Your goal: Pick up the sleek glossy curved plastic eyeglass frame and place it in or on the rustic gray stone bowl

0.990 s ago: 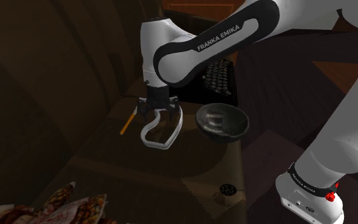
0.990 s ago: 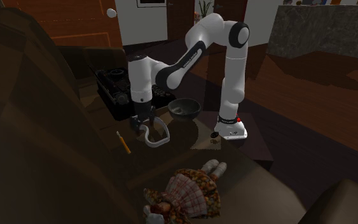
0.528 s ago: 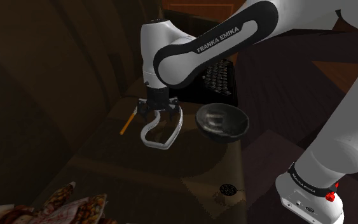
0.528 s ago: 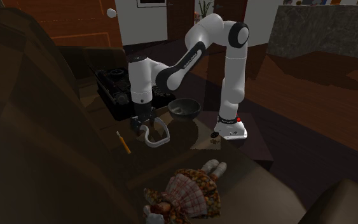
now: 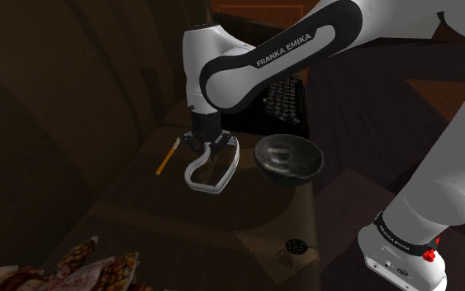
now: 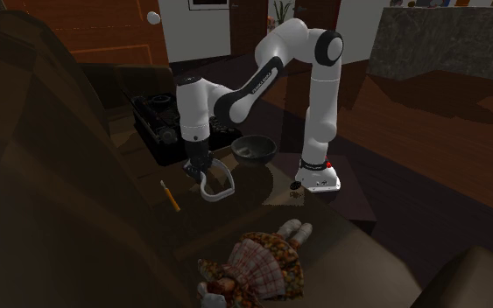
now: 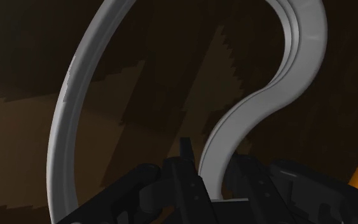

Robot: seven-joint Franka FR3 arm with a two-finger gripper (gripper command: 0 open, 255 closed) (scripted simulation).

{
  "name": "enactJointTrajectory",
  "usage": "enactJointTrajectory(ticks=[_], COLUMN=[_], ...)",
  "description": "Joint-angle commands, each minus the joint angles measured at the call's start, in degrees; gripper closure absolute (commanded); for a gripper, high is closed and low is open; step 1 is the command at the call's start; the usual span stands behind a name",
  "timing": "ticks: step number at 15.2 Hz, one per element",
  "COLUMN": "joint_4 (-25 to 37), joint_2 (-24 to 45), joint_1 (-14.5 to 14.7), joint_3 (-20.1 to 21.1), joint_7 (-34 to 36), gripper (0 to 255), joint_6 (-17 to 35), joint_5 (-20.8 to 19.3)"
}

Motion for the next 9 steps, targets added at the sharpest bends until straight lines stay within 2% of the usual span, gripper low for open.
enactJointTrajectory(ticks=[1, 9], joint_4=[-0.3, 3.1], joint_2=[0.5, -2.0], joint_1=[0.2, -0.2], joint_3=[0.2, 0.1], joint_7=[0.0, -0.9], gripper=[255, 255], joint_6=[1.6, -3.8], joint_5=[0.1, 1.8])
